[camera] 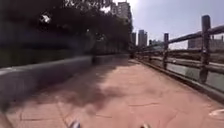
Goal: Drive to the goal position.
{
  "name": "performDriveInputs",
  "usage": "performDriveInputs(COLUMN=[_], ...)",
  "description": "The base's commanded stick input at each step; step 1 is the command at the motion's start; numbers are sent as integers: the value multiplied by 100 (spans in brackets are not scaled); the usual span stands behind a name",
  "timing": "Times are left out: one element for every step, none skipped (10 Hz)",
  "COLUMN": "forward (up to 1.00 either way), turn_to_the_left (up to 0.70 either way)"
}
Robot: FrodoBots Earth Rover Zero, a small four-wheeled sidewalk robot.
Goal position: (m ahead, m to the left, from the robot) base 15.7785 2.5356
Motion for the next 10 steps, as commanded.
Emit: performDriveInputs(forward=[70,70,70,70,70,70,70,70,70,70], turn_to_the_left=[0,0,0,0,0,0,0,0,0,0])
